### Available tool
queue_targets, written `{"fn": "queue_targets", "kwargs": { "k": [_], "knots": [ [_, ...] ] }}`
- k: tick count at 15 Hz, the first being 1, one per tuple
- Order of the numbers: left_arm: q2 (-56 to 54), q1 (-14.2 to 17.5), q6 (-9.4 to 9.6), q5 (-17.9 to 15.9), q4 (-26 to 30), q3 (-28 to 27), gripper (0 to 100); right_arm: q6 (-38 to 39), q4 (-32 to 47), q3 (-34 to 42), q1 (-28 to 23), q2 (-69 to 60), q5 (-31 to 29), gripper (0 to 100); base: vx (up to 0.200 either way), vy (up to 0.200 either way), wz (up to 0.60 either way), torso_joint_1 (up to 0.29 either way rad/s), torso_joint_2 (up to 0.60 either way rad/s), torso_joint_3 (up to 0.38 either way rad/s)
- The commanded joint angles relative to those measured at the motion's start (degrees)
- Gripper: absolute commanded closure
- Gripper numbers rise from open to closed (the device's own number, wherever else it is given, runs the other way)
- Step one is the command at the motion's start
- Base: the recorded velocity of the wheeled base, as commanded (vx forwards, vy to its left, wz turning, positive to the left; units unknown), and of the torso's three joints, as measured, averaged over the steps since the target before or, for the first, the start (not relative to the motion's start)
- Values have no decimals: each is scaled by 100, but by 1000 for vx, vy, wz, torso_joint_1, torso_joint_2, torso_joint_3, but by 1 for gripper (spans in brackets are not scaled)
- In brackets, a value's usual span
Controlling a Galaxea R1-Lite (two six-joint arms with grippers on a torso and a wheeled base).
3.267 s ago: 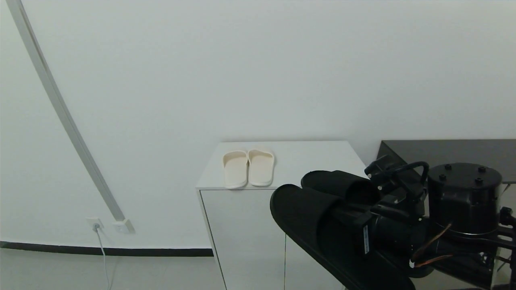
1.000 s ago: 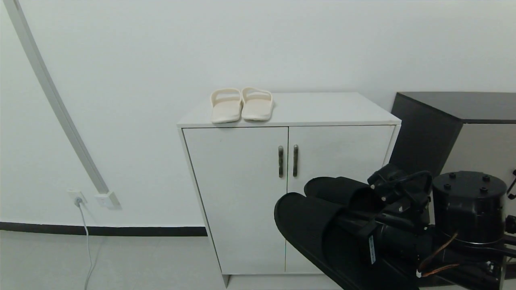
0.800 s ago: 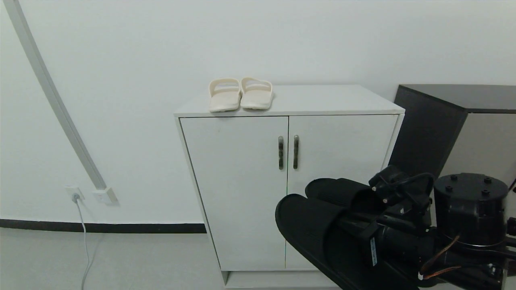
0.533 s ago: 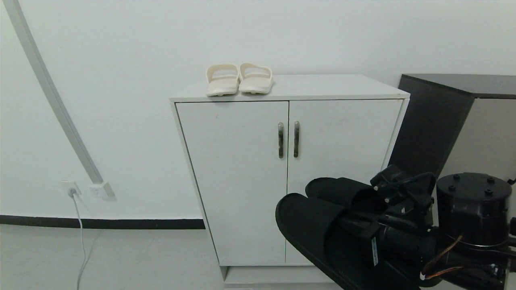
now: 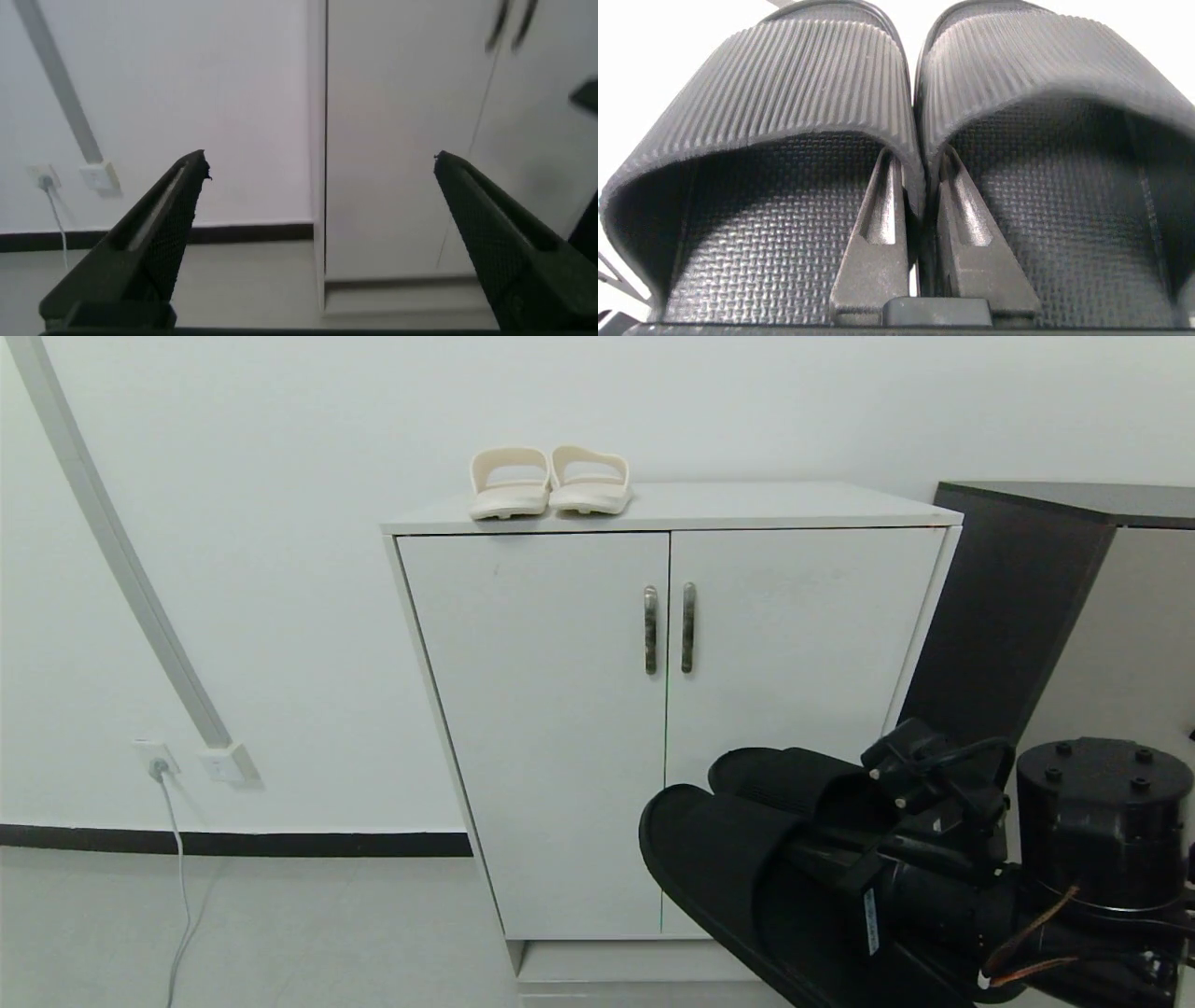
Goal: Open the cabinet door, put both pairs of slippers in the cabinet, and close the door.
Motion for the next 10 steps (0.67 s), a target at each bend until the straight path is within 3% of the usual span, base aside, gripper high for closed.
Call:
{"fn": "queue_targets", "kwargs": {
  "k": [1, 5, 10],
  "knots": [
    [1403, -71, -87, -269, -75, -646, 0, -3, -2, 10, 0, -29, -10, 100, 0, 0, 0, -7, 41, 51],
    [2765, -80, -113, -1842, -743, -787, 0, -3, -2, 72, 0, -64, -2, 100, 0, 0, 0, 0, 0, 0],
    [4725, -168, -122, -2475, -1499, -1596, 0, 6, -2, 81, -9, 24, -2, 100, 0, 0, 0, 0, 0, 0]
  ]
}}
